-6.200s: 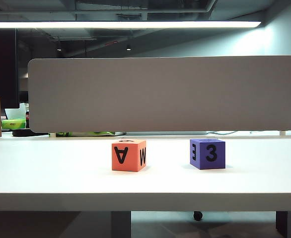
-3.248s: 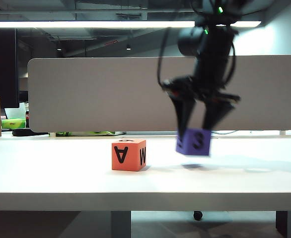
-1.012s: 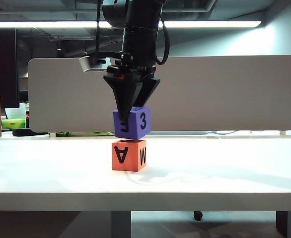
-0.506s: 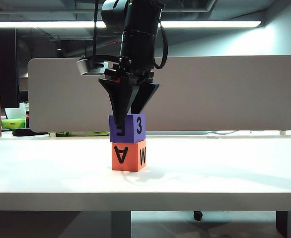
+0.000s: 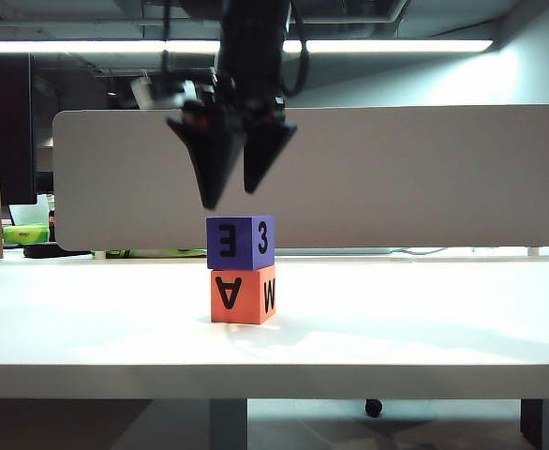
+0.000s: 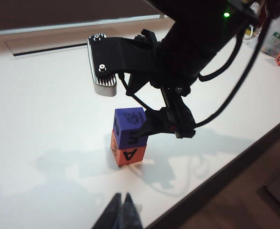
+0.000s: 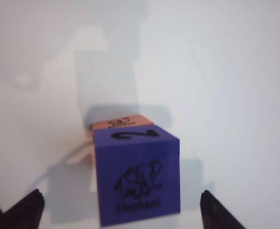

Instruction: Stack the letter block on the right onto the letter block on the left.

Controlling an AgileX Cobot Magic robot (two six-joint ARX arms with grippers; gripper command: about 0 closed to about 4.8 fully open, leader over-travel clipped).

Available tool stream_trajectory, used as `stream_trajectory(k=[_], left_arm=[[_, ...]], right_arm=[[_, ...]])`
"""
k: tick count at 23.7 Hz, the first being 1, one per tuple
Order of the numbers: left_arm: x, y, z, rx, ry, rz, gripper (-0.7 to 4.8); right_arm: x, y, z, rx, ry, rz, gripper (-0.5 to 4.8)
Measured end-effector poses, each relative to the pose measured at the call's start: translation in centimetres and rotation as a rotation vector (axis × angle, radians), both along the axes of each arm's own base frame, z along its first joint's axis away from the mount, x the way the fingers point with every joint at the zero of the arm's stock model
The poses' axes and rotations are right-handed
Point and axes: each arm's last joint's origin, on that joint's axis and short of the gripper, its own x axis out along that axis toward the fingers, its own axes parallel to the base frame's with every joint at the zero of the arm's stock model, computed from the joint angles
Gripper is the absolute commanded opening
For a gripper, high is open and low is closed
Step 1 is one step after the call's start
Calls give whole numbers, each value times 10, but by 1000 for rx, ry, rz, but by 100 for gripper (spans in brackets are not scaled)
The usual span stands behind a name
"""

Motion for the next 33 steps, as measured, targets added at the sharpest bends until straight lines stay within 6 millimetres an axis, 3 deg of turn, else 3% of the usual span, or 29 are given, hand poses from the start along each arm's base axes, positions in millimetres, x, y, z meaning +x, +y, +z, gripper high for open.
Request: stream_trajectory(k=[1, 2, 3, 4, 7, 12, 17, 27, 33], left_arm=[[0, 0, 0, -1, 0, 0, -5], [-1, 0, 0, -1, -2, 0, -5], [-1, 0, 0, -1, -2, 1, -5], [-1, 0, 0, -1, -2, 1, -5], [0, 0, 1, -20, 3, 25, -5], [-6, 7, 8, -129, 20, 313, -6], [-32, 11, 13, -140, -81, 470, -6], [-77, 15, -2, -189, -296, 568, -6], [-69, 15, -14, -165, -222, 584, -6]], right_arm=[[-4, 1, 4, 5, -7, -21, 263], [-8, 1, 7, 6, -11, -36, 101], [-12, 2, 11, 9, -14, -41, -16], [-17, 3, 15, 14, -15, -42, 3], [-29, 3, 31, 48, -36, -37, -9], [-55, -2, 90, 269, -199, -33, -9], [-71, -15, 134, 433, -335, -20, -9], [-87, -25, 160, 539, -385, 31, -9], [-99, -24, 168, 552, -405, 86, -9]])
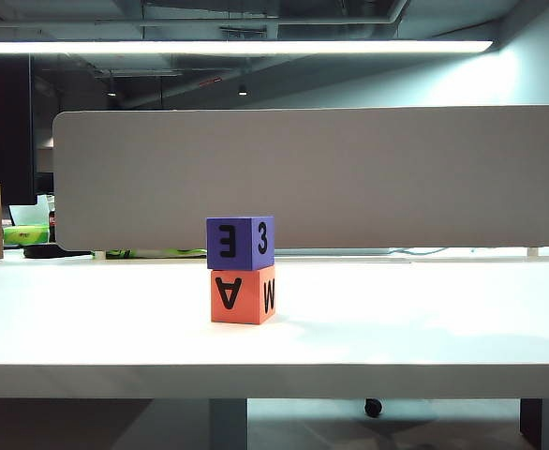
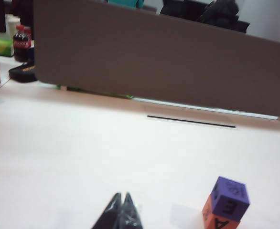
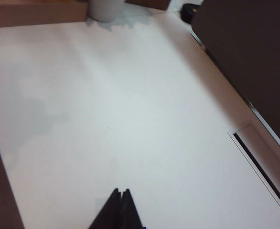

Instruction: Stack the letter block on the right onto the letter block on the left.

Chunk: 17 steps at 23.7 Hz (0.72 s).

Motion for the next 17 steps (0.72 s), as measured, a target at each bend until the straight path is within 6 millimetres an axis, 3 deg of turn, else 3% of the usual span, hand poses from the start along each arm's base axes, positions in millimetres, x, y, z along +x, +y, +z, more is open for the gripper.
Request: stream_trajectory(k=[9, 17], left_arm=[[33, 2, -47, -43, 81, 69, -6], [45, 2, -72, -58, 105, 86, -5]], right_arm=[[-45, -26, 40, 90, -84, 51, -9], [-84, -59, 61, 86, -118, 36, -9]])
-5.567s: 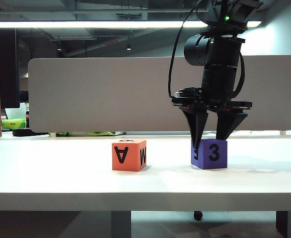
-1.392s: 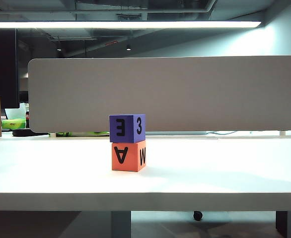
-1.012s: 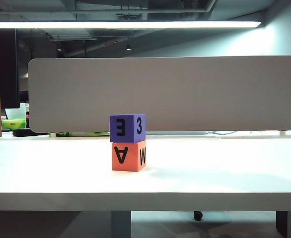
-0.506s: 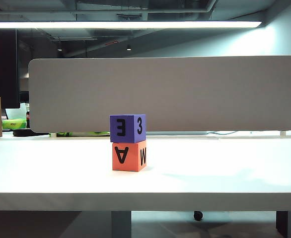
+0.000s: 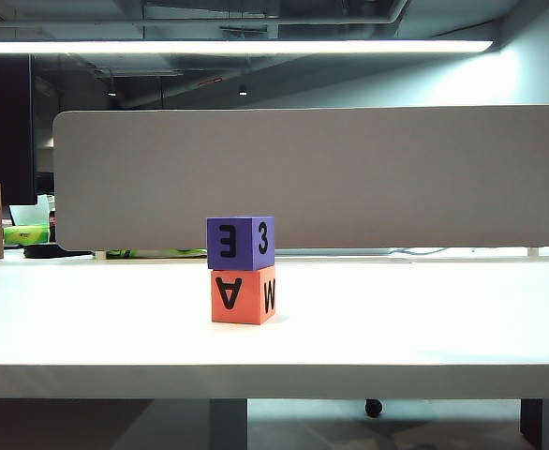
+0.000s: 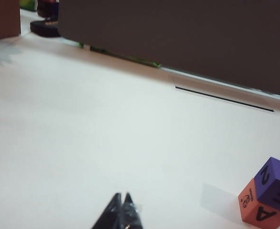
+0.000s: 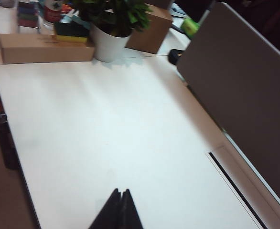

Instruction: Stack the letter block on the right onto the letter block on the left.

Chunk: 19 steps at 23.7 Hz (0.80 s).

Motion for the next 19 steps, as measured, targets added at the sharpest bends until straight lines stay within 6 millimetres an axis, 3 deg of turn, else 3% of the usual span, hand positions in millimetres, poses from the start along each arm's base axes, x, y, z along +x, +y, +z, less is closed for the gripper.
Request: stream_trajectory(k=[3, 11, 14, 19], left_arm=[[2, 1, -4, -2, 3, 18, -6], [5, -3, -13, 64, 8, -113, -5], [5, -4, -15, 102, 19, -152, -5], [5, -4, -19, 142, 39, -143, -5]], right_arm=[[-14, -16, -3, -6, -1, -15, -9], [-49, -60, -54, 109, 23, -31, -9], [-58, -78, -85, 280, -15, -49, -9], [-58, -82, -131, 338, -57, -108, -9]])
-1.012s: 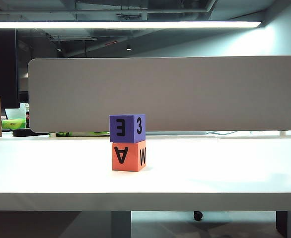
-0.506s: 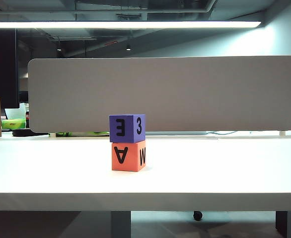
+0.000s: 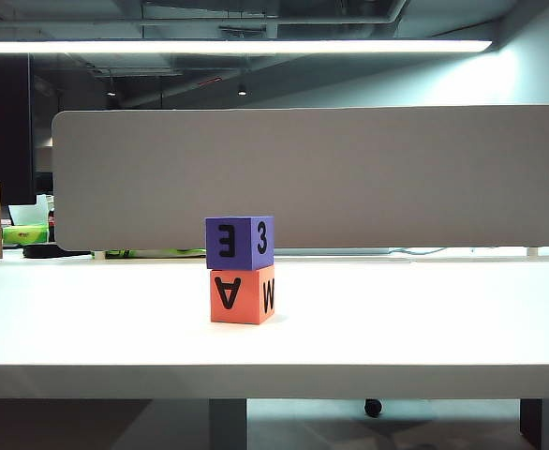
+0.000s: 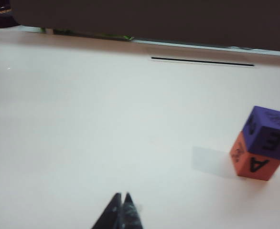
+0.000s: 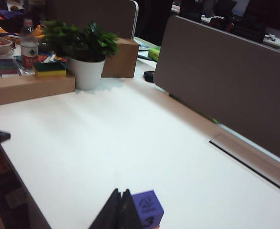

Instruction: Stack the letter block on the right onto the letter block on the left.

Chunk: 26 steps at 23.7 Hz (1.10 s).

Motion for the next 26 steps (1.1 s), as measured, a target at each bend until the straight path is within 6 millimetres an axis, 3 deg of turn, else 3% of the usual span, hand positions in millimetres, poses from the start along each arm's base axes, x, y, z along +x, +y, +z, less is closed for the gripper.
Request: stream_trajectory(k=[2, 9, 17, 21, 26], left_arm=[[0, 1, -1, 10, 2, 31, -5], [0, 2, -1, 15, 3, 57, -5], [0, 2, -1, 16, 7, 58, -5], [-3, 2, -24, 30, 224, 75, -5], [2, 2, -38, 30, 222, 75, -5]], right_arm=[[1, 0, -17, -6, 3, -6, -9], [9, 16, -48, -74, 39, -5, -4], [23, 40, -68, -158, 87, -5, -5], [30, 54, -82, -217, 120, -5, -5], [33, 60, -90, -253, 142, 0, -5]])
